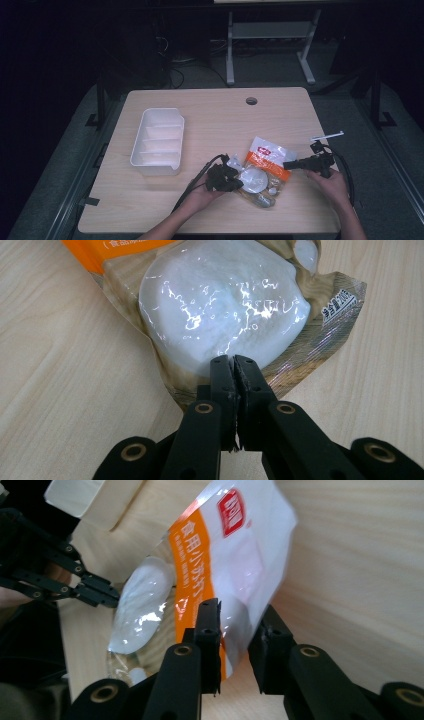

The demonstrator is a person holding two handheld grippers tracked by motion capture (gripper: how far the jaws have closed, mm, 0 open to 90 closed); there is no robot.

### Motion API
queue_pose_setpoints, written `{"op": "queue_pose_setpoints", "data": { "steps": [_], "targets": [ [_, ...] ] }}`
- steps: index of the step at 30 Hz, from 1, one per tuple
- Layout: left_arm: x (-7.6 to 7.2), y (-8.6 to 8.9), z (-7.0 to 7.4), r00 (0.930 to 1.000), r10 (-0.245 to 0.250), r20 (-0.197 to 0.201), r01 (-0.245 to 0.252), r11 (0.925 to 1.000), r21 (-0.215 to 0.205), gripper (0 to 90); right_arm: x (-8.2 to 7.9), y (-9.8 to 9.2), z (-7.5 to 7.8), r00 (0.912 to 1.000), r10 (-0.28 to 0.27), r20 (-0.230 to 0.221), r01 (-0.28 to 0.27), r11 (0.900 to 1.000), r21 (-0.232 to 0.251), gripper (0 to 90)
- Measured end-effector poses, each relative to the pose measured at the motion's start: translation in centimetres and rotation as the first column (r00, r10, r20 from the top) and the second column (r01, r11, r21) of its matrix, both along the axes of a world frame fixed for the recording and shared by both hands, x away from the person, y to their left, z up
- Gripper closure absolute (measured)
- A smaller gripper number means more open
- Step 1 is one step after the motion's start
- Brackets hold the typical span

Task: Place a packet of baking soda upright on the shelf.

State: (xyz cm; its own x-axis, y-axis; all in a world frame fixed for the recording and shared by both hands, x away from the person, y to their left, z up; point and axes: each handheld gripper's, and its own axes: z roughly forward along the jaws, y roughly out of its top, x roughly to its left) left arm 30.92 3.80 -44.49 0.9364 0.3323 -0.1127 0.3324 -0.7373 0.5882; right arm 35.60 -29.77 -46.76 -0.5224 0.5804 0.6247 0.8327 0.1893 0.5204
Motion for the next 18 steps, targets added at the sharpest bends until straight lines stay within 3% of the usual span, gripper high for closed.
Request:
{"op": "queue_pose_setpoints", "data": {
  "steps": [2,4,8,14,18],
  "targets": [
    [0.0,0.0,0.0,1.0,0.001,0.0,-0.001,1.0,0.0,87.0,0.1,0.2,-0.2,1.0,0.0,-0.004,0.0,1.0,-0.018,70.8],
    [0.0,0.0,0.0,1.0,0.001,0.0,-0.001,1.0,0.0,86.6,0.2,0.4,-0.5,0.9996,0.0,-0.027,0.0,1.0,0.003,70.9],
    [-0.1,0.0,0.0,1.0,-0.006,0.007,0.006,1.0,0.005,86.4,0.2,0.8,-0.4,0.9998,0.005,-0.017,-0.005,0.999,0.041,72.4],
    [-0.1,-0.1,0.0,1.0,-0.002,0.005,0.002,1.0,0.001,85.6,0.4,1.7,-0.8,0.9993,0.01,-0.036,-0.008,0.999,0.048,72.4],
    [-0.2,-0.1,0.0,0.9999,-0.006,0.01,0.006,1.0,0.003,84.6,0.4,2.1,-0.7,0.9994,0.01,-0.034,-0.007,0.997,0.081,79.9]
  ]
}}
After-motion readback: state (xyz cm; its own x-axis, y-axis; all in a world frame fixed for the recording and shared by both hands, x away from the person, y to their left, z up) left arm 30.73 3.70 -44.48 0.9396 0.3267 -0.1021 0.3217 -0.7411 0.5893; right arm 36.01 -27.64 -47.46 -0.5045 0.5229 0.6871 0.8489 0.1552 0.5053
